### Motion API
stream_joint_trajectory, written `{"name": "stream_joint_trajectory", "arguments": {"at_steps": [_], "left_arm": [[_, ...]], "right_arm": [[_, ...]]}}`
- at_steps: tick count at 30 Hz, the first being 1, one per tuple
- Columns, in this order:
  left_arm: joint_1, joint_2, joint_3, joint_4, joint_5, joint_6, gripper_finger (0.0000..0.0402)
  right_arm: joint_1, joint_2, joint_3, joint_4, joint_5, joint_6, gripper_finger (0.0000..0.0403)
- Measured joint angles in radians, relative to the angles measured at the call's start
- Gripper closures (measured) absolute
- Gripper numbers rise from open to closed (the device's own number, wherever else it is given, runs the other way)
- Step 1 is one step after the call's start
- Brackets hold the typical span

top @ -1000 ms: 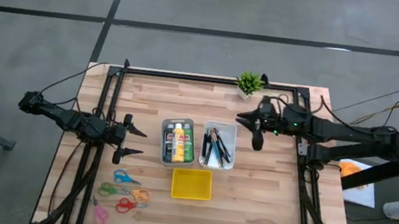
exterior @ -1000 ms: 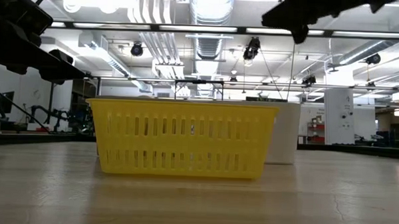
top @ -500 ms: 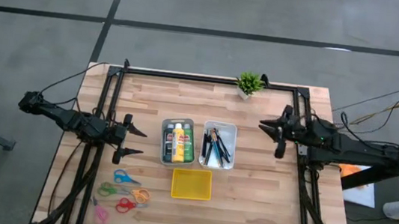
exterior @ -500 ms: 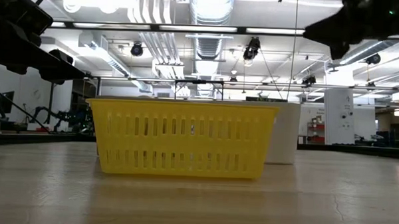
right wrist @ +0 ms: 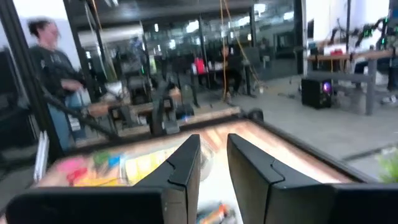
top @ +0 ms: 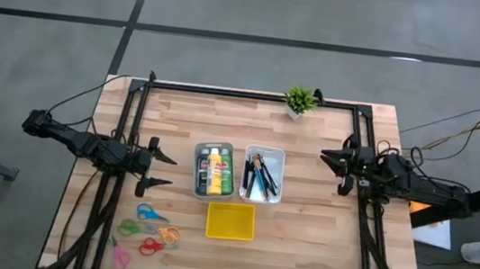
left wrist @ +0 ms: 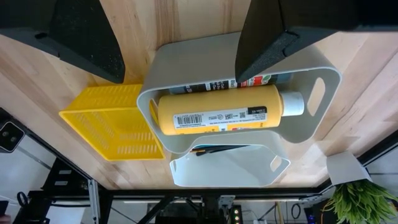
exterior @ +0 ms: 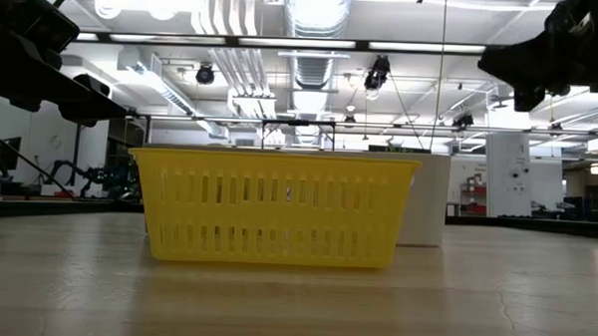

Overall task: Pick & Place Paint Supplies
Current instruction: Put the blue scissors into the yellow bin

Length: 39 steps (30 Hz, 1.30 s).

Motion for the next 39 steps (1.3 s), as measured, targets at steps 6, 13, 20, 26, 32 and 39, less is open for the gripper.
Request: {"name": "stream_joint_trajectory", "arguments": {"at_steps": [6, 13, 20, 26, 32, 39], "left_arm": [[0.0, 0.0, 0.0, 0.0, 0.0, 0.0, 0.0096], [0.0, 0.0, 0.0, 0.0, 0.0, 0.0, 0.0096], [0.0, 0.0, 0.0, 0.0, 0.0, 0.0, 0.0096], [0.0, 0.0, 0.0, 0.0, 0.0, 0.0, 0.0096], [0.0, 0.0, 0.0, 0.0, 0.0, 0.0, 0.0096], [0.0, 0.0, 0.0, 0.0, 0.0, 0.0, 0.0096]], "right_arm": [[0.0, 0.02, -0.028, -0.009, -0.005, -0.004, 0.0325], [0.0, 0.013, -0.093, -0.004, -0.022, 0.011, 0.0325], [0.0, 0.027, -0.094, -0.004, -0.032, 0.019, 0.0325], [0.0, 0.027, -0.094, -0.004, -0.031, 0.018, 0.0325], [0.0, 0.027, -0.094, -0.004, -0.029, 0.018, 0.0325], [0.0, 0.027, -0.093, -0.004, -0.029, 0.018, 0.0325]]}}
